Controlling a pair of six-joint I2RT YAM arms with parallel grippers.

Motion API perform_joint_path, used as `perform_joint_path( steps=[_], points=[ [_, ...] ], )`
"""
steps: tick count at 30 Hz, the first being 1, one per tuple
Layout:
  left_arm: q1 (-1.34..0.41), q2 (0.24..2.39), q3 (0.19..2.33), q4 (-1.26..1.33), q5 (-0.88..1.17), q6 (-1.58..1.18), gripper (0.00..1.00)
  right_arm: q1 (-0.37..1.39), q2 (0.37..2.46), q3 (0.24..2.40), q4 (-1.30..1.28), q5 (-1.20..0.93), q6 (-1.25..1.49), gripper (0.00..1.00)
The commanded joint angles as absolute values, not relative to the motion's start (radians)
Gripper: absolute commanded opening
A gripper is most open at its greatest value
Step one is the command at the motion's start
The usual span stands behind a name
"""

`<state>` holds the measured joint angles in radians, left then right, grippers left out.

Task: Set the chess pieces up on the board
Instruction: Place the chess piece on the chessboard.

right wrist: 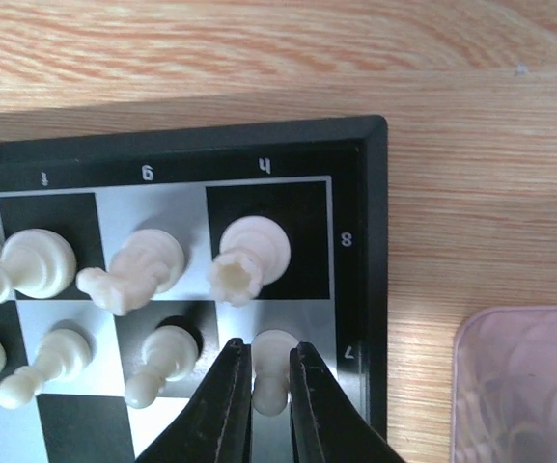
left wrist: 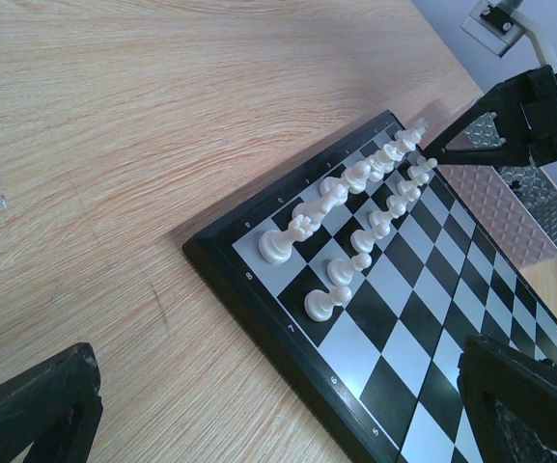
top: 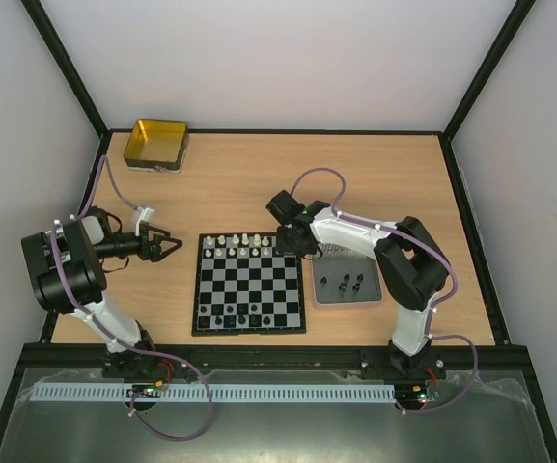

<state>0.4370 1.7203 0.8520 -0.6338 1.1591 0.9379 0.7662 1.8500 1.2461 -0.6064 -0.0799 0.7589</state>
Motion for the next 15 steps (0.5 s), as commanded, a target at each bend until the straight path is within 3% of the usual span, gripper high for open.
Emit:
perform_joint_path(
  steps=[1,15],
  points=[
    [0.442,1.727,0.865,-0.637,1.181,0.956,1.00,0.773,1.864,1.279,-0.597,-0.077,0.749,0.11],
    [0.442,1.729,0.867,-0.642,1.183,0.960,1.00,0.773,1.861,1.279,-0.604,-0.063,0.743,0.13]
  ],
)
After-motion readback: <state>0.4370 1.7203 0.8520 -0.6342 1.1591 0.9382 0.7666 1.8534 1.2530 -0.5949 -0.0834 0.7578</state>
